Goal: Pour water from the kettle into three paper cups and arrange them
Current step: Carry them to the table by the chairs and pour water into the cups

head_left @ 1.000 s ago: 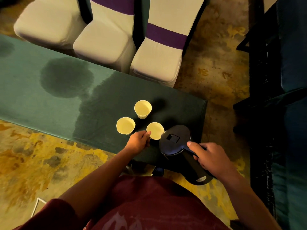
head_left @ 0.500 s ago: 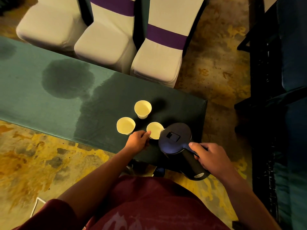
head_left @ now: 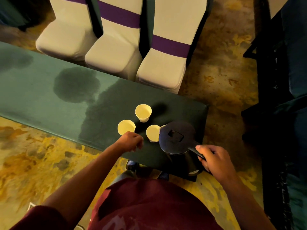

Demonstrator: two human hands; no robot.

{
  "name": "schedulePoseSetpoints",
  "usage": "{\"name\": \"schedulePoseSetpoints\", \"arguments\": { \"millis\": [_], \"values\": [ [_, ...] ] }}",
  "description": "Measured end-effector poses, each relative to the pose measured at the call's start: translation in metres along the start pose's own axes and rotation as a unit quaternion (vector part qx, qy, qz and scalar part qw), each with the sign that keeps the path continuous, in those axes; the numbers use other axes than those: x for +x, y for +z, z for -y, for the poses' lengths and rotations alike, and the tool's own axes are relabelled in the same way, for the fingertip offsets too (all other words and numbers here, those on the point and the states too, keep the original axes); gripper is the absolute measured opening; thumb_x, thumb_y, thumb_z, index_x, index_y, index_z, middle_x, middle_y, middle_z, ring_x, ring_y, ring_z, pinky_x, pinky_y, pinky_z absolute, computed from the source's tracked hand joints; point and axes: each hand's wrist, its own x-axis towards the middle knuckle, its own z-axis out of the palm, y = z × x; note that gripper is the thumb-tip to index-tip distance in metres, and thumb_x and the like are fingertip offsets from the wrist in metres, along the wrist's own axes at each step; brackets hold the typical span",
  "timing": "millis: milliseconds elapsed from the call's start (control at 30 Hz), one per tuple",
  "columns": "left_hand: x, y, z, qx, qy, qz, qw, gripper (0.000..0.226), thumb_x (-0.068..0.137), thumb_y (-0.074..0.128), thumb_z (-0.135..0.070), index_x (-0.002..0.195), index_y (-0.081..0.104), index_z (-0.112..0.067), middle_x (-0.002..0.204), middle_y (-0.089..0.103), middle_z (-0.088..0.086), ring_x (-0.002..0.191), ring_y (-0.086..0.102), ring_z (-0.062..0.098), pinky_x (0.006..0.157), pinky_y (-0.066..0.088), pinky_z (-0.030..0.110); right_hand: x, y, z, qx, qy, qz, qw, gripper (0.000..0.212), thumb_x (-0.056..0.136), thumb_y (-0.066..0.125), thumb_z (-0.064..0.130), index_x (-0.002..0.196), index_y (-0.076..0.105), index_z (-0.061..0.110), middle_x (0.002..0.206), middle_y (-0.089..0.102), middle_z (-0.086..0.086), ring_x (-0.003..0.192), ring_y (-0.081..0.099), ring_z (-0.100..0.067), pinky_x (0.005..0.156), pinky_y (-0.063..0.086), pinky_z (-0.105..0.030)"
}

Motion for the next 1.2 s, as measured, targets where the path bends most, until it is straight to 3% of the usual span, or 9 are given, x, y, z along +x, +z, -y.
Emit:
{"name": "schedulePoseSetpoints", "arguments": {
  "millis": [133,333,433,533,633,767,900,1067,1200],
  "values": [
    [-0.004,-0.025,-0.012,-0.07,-0.002,-0.055,0.996,0.032,0.096,0.056,-0.03,0.073,0.073,-0.014,0.057,0.066,0.001,0.042,0.049,0.007,0.04,0.037,0.02,-0.002,-0.009,-0.002,0.06,-0.008,-0.011,0.998,0.034,0.078,0.061,0.047,0.055,0.069,0.023,0.045,0.05,0.009,0.039,0.047,-0.002,0.042,0.033,-0.019],
    [-0.002,-0.059,-0.035,-0.064,0.066,-0.16,0.983,0.026,0.095,0.056,-0.023,0.077,0.073,-0.017,0.058,0.064,0.003,0.043,0.043,0.012,0.044,0.036,0.021,0.006,-0.026,-0.007,0.12,-0.004,-0.027,0.992,0.04,0.1,0.057,0.012,0.06,0.062,0.011,0.042,0.047,0.01,0.036,0.047,0.002,0.037,0.033,-0.012],
    [0.009,-0.068,-0.042,0.01,0.106,-0.225,0.968,0.015,0.094,0.058,-0.021,0.09,0.072,-0.018,0.066,0.068,0.001,0.048,0.054,0.012,0.05,0.045,0.023,0.015,-0.03,-0.004,0.135,-0.002,-0.04,0.99,0.036,0.099,0.06,0.014,0.063,0.062,0.009,0.048,0.051,0.006,0.038,0.049,0.001,0.037,0.035,-0.013],
    [0.026,-0.072,-0.047,0.072,0.128,-0.245,0.958,0.018,0.094,0.059,-0.023,0.103,0.074,-0.022,0.083,0.074,0.001,0.068,0.068,0.014,0.065,0.058,0.03,0.025,-0.026,0.008,0.151,-0.005,-0.045,0.987,0.03,0.083,0.069,0.032,0.059,0.067,0.014,0.054,0.054,0.001,0.047,0.056,-0.002,0.042,0.039,-0.014],
    [0.046,-0.072,-0.049,0.135,0.129,-0.261,0.947,0.024,0.093,0.059,-0.03,0.112,0.072,-0.023,0.098,0.075,0.004,0.077,0.068,0.019,0.072,0.056,0.032,0.038,-0.021,0.016,0.135,-0.022,-0.041,0.99,0.037,0.07,0.064,0.046,0.059,0.064,0.011,0.06,0.048,-0.007,0.053,0.05,-0.014,0.05,0.035,-0.023],
    [0.071,-0.071,-0.056,0.198,0.105,-0.217,0.95,0.037,0.093,0.056,-0.043,0.126,0.062,-0.027,0.107,0.073,0.006,0.095,0.068,0.026,0.078,0.054,0.036,0.056,-0.013,0.026,0.135,-0.02,-0.055,0.989,0.032,0.079,0.061,0.035,0.053,0.065,0.016,0.049,0.048,0.006,0.054,0.049,-0.014,0.055,0.035,-0.022],
    [0.088,-0.069,-0.058,0.279,0.115,-0.184,0.935,0.033,0.095,0.052,-0.036,0.126,0.062,-0.032,0.108,0.073,0.003,0.092,0.069,0.024,0.067,0.049,0.03,0.07,-0.005,0.037,0.101,-0.033,-0.059,0.993,0.041,0.083,0.057,0.031,0.043,0.058,0.026,0.038,0.043,0.01,0.036,0.041,-0.001,0.039,0.031,-0.015],
    [0.104,-0.07,-0.058,0.232,0.115,-0.173,0.95,0.031,0.091,0.053,-0.025,0.118,0.07,-0.026,0.1,0.075,0.005,0.081,0.069,0.023,0.064,0.051,0.029,0.087,0.002,0.041,0.062,-0.047,-0.061,0.995,0.039,0.083,0.059,0.036,0.045,0.059,0.025,0.037,0.043,0.01,0.037,0.04,-0.003,0.041,0.031,-0.017],
    [0.108,-0.072,-0.061,0.201,0.143,-0.207,0.947,0.031,0.09,0.053,-0.03,0.114,0.072,-0.029,0.09,0.075,0.001,0.067,0.059,0.015,0.048,0.035,0.019,0.102,0.004,0.034,0.033,-0.058,-0.056,0.996,0.038,0.082,0.059,0.046,0.055,0.065,0.019,0.039,0.044,0.009,0.038,0.041,-0.005,0.043,0.031,-0.017]
  ]
}}
